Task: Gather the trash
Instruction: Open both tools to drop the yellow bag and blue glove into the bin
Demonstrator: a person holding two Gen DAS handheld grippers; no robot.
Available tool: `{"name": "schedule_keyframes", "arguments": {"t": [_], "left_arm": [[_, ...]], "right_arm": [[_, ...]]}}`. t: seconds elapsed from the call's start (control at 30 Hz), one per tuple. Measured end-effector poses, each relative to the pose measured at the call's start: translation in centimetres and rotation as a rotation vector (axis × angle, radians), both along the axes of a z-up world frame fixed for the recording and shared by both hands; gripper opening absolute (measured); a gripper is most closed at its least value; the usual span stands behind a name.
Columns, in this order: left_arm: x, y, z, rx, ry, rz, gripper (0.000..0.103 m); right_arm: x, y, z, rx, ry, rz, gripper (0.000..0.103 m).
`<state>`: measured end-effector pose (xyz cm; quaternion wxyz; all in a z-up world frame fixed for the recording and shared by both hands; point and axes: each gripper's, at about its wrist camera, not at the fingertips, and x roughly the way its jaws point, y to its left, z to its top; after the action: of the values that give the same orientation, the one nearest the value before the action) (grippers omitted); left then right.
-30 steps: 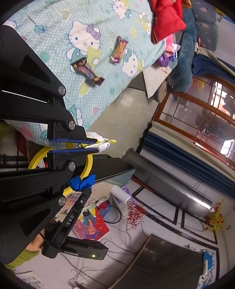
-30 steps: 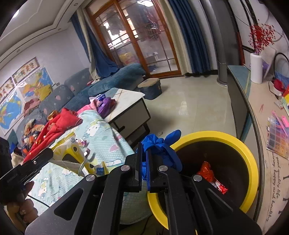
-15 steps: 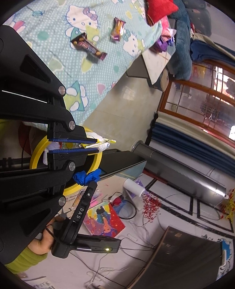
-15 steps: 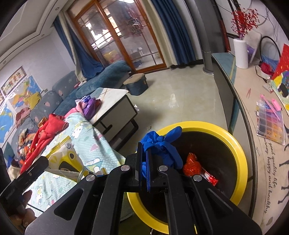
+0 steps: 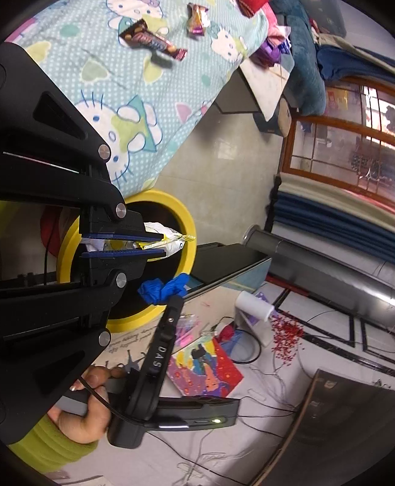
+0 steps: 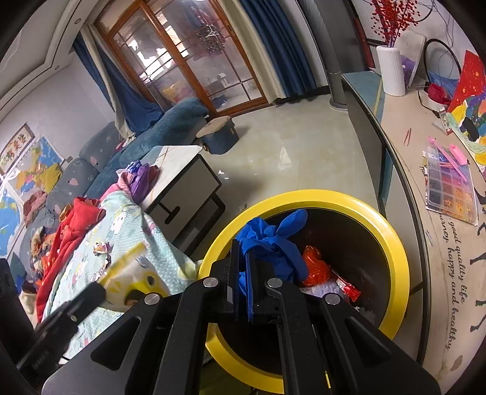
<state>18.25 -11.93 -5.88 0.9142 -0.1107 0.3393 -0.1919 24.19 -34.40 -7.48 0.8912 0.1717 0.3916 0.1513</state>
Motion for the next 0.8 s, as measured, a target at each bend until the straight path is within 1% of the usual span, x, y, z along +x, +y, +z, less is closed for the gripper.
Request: {"name": "schedule_keyframes", "arguments": {"t": [0.27, 0.43, 0.6, 0.67, 0.7, 0.73, 0.77, 0.8], "left_arm": [[0.5, -1.9, -1.1, 0.035, 0.020, -0.045, 0.002], [0.9, -2.4, -1.3, 0.042, 0.025, -0.058, 0.002], [1.2, -2.3, -1.3, 0.036, 0.025, -0.058, 0.002], [1.2, -2.3, -1.2, 0.033, 0.023, -0.055, 0.002], [1.2, -2.2, -1.2, 0.031, 0.023, -0.053, 0.003], [1.2, -2.0, -1.2, 0.028, 0.024, -0.049, 0.007], [1.1, -1.9, -1.2, 0.026, 0.023, -0.045, 0.015], [1.1, -1.7, -1.1, 0.024, 0.023, -0.038, 0.021]], "right_arm": [[0.4, -1.0, -0.6, 0.005, 0.021, -0.022, 0.004], [0.6, -1.5, -1.1, 0.015, 0.042, -0.040, 0.006], [0.6, -1.9, -1.4, 0.026, 0.056, -0.053, 0.021], [0.6, -1.9, -1.4, 0.026, 0.056, -0.057, 0.023], [0.6, -2.0, -1.4, 0.024, 0.056, -0.058, 0.027], [0.6, -2.0, -1.4, 0.025, 0.057, -0.061, 0.030], [0.6, -2.1, -1.4, 0.027, 0.058, -0.063, 0.035], [0.6, -2.1, -1.4, 0.027, 0.058, -0.064, 0.036]]}}
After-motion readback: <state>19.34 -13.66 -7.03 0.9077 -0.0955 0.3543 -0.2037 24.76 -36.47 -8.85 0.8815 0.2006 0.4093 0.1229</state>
